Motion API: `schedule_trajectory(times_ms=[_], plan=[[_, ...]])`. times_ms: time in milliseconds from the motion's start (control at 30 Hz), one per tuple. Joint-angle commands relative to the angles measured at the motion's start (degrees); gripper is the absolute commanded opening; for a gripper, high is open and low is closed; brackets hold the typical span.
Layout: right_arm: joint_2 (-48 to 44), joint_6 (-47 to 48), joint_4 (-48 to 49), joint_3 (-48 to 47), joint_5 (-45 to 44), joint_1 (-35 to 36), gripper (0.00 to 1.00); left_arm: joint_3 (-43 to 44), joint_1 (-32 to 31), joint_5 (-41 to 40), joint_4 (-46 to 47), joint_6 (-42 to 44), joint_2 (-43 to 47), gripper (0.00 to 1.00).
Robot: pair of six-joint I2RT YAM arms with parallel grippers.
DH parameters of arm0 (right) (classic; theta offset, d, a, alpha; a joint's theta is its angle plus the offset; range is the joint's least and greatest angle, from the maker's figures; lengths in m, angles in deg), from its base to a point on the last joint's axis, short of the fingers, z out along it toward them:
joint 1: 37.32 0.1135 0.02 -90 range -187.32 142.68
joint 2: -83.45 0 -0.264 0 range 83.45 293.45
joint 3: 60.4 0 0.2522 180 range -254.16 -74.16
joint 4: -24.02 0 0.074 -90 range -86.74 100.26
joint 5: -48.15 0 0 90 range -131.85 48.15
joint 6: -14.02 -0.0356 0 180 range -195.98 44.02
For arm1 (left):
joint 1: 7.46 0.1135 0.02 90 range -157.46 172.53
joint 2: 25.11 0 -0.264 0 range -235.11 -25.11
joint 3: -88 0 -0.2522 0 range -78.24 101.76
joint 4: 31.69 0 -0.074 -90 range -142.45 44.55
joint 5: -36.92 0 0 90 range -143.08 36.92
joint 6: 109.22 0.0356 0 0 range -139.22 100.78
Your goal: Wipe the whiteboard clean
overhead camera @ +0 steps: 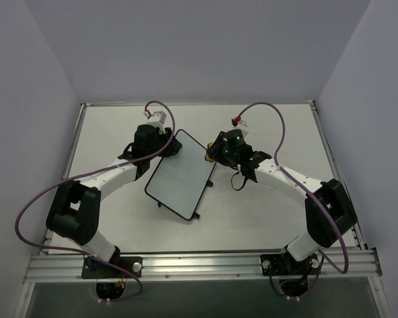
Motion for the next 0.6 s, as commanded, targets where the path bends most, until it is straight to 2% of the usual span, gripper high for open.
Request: schedule_trajectory(times_ms=[0, 67, 167, 300, 567], plan=[[-3.2, 0.8, -0.7, 0.9, -2.1, -0.3, 0.0, -3.6, -3.3, -0.4, -8.1, 0.5, -2.3, 0.5], [-3.7, 0.8, -0.7, 1.8, -2.3, -0.4, 0.0, -4.1, -3.8, -1.3, -8.7, 0.9, -2.1, 0.62], [-4.0, 0.8, -0.4, 2.6, -2.5, -0.4, 0.0, -5.0, -3.9, -2.2, -8.8, 1.1, -1.8, 0.7], [-4.4, 1.1, -0.4, 3.2, -2.7, -0.4, 0.0, -6.2, -3.9, -3.5, -8.1, 1.0, -0.1, 0.77], [-5.5, 1.2, -0.9, 4.8, -3.8, -0.6, 0.0, -1.5, -3.9, -7.2, -11.7, 1.5, 7.1, 0.81]])
